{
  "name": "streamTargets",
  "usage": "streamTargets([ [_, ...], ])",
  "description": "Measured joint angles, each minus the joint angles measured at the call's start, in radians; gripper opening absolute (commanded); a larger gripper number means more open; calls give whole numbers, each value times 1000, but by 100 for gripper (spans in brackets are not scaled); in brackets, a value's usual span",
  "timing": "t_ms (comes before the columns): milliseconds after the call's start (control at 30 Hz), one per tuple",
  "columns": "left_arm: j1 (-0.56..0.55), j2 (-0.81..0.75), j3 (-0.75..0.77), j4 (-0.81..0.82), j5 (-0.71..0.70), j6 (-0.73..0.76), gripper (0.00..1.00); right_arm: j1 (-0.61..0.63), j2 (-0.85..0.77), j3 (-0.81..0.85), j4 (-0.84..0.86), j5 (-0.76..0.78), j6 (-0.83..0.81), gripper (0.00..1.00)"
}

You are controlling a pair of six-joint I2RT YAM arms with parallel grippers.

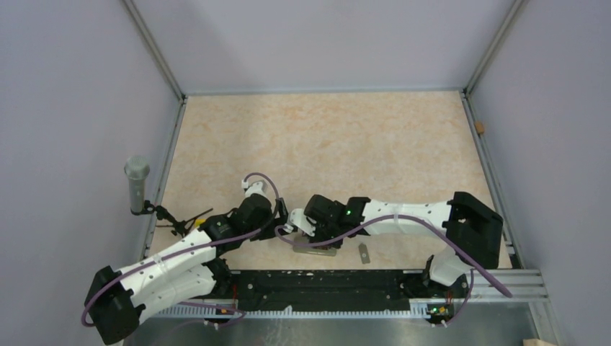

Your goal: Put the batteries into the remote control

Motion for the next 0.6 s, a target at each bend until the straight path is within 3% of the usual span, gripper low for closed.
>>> streamTargets([
  [600,8,-19,-20,-22,-6,-2,97,1,43,26,-30,-27,6,0],
])
